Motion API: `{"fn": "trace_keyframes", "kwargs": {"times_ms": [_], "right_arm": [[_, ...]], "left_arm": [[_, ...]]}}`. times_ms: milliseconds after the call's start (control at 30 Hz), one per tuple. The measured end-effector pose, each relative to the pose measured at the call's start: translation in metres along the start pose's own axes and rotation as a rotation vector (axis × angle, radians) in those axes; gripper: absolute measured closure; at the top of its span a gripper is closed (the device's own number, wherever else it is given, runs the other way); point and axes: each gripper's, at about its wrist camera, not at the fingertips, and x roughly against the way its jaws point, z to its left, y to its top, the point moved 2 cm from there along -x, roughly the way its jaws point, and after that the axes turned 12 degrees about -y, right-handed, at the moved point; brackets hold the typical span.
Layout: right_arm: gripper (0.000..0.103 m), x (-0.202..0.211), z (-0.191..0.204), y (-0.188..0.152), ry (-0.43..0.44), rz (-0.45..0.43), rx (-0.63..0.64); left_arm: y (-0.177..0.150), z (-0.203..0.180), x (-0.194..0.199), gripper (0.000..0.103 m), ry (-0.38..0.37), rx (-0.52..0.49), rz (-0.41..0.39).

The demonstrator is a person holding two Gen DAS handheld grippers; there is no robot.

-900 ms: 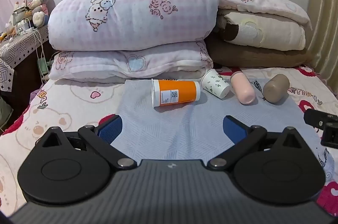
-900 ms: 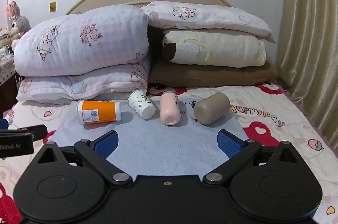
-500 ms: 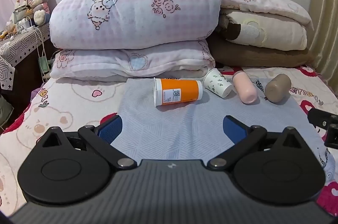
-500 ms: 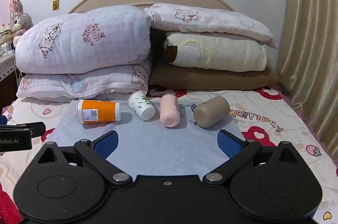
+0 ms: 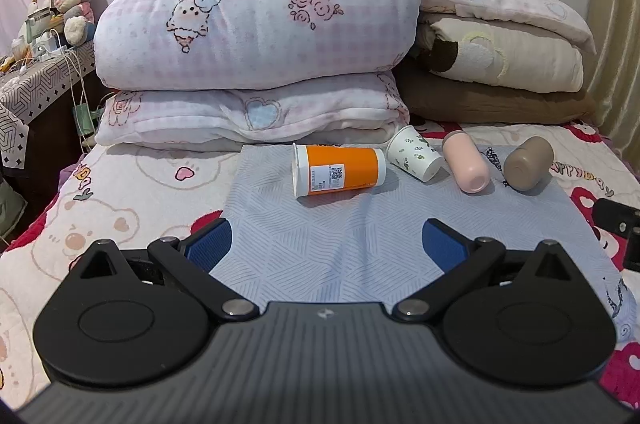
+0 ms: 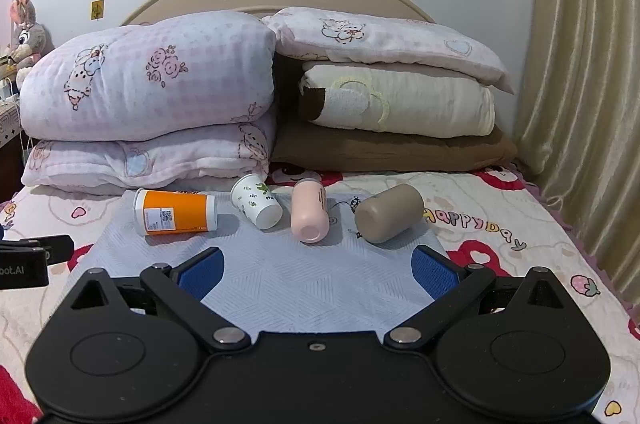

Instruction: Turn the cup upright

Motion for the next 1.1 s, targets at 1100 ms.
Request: {"fn": "trace_keyframes", "kwargs": {"times_ms": [1100], "right_arm": [[0.000, -0.0037, -0.0014, -0.0018, 0.041, 0.024, -0.007]], "left_arm": [[-0.0001, 0.0013, -0.0039, 0.000, -0.025, 0.028, 0.005]]}}
